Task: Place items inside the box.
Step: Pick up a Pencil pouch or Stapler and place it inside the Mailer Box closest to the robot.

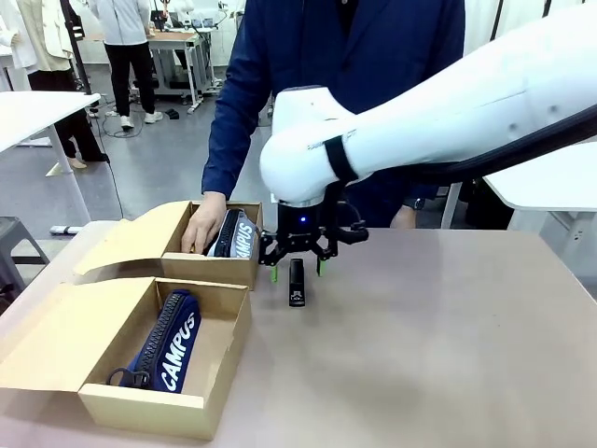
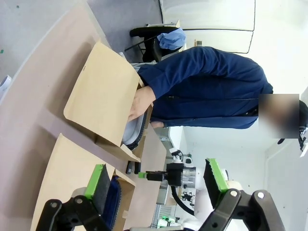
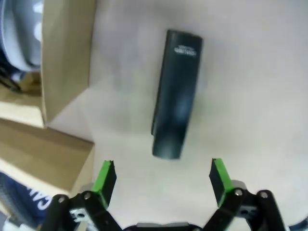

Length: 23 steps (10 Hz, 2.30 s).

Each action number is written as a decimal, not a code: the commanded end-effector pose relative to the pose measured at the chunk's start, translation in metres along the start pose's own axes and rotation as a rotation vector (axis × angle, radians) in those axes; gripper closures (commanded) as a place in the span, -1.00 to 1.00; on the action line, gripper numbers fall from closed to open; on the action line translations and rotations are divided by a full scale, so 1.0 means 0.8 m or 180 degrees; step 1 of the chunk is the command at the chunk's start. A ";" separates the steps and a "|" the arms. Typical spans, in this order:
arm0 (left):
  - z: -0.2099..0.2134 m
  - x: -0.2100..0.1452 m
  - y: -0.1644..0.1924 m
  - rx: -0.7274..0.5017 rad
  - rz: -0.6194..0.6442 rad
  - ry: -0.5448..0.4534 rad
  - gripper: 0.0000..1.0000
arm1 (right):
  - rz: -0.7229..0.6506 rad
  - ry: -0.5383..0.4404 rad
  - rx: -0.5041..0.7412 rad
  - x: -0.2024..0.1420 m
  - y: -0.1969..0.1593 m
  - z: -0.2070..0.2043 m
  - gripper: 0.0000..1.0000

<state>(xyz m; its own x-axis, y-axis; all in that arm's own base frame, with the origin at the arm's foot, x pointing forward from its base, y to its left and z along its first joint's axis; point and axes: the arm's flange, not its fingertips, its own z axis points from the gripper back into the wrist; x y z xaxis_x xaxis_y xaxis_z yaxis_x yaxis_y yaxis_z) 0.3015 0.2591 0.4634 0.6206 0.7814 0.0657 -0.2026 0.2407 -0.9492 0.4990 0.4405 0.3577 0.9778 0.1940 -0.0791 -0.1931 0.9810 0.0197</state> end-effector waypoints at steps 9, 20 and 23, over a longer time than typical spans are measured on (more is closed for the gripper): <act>0.002 -0.002 0.000 -0.0046 0.0002 -0.0001 -1.00 | -0.0298 -0.0027 -0.0056 0.034 -0.017 -0.038 -1.00; 0.002 -0.002 0.000 -0.0046 0.0002 -0.0001 -1.00 | -0.0271 0.0054 -0.0025 0.022 -0.027 -0.026 1.00; 0.002 -0.002 0.000 -0.0046 0.0002 -0.0001 -1.00 | -0.0466 0.0074 0.0042 -0.109 -0.066 0.123 1.00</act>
<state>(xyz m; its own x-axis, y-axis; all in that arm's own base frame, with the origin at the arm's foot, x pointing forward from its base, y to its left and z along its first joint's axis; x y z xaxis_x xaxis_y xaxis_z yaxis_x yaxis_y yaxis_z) 0.3013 0.2593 0.4639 0.6201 0.7817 0.0667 -0.2017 0.2410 -0.9493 0.4890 0.4125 0.4093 0.9885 0.1093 -0.1046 -0.1087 0.9940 0.0111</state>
